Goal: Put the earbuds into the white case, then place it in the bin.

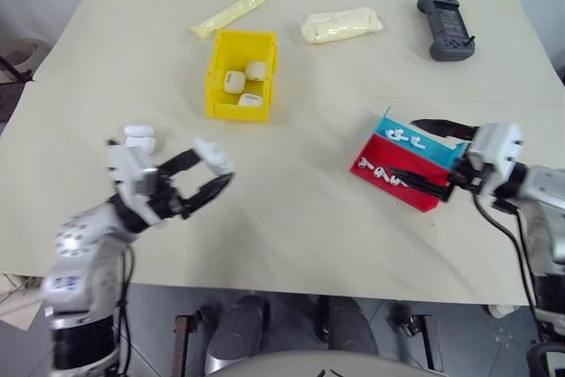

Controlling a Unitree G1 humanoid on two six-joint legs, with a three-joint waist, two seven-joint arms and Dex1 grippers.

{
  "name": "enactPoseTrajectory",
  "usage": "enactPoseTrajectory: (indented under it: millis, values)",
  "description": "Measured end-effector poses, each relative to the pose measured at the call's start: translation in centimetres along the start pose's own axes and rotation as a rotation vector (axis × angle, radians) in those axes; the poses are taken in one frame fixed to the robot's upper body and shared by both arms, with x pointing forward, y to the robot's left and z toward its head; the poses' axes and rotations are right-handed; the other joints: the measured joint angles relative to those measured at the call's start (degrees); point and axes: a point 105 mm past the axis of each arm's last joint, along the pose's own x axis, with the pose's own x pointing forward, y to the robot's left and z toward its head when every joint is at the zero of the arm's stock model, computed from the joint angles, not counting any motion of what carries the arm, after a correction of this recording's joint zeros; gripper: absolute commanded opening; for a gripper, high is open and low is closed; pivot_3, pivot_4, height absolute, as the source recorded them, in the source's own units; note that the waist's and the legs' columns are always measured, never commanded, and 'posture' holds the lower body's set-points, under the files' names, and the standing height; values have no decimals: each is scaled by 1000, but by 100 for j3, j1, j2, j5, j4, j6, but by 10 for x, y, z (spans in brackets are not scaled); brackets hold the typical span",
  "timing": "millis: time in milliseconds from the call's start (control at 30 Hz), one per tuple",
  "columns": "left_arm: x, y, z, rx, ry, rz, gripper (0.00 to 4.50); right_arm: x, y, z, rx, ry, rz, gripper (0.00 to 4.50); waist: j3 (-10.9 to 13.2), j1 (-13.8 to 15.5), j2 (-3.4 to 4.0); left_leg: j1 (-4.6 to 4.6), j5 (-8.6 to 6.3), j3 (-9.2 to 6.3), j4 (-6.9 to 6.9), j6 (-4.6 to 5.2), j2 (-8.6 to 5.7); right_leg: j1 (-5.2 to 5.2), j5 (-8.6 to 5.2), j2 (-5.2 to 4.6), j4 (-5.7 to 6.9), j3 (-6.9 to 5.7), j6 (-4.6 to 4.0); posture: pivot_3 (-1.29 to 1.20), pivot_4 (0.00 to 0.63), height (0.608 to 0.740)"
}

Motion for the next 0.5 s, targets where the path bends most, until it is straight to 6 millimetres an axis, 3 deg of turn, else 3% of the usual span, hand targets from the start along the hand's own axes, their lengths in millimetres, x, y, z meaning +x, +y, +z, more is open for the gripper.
enactPoseTrajectory:
  millis: [233, 333, 500]
  values:
    - [60, -26, -10, 131, -112, -268, 2781, -38, 22, -11, 51, 80, -83, 4500, -1, -24, 3, 6, 1, 26, 5, 2, 4, -1, 6, 9, -7, 21, 11, 0, 150, 740]
    - [84, -34, -9, 154, -179, -344, 2781, -65, 28, -23, 89, 139, -169, 4500, -1, 39, 1, 3, 2, 25, 6, 6, -1, 1, 9, 8, -6, 21, 17, 0, 150, 740]
    - [103, -49, -12, 191, -229, -446, 2781, -91, 33, -32, 118, 189, -263, 4500, -1, 0, 2, 7, 0, 45, 3, 12, 0, 0, 17, 15, -13, 41, 31, 0, 150, 740]
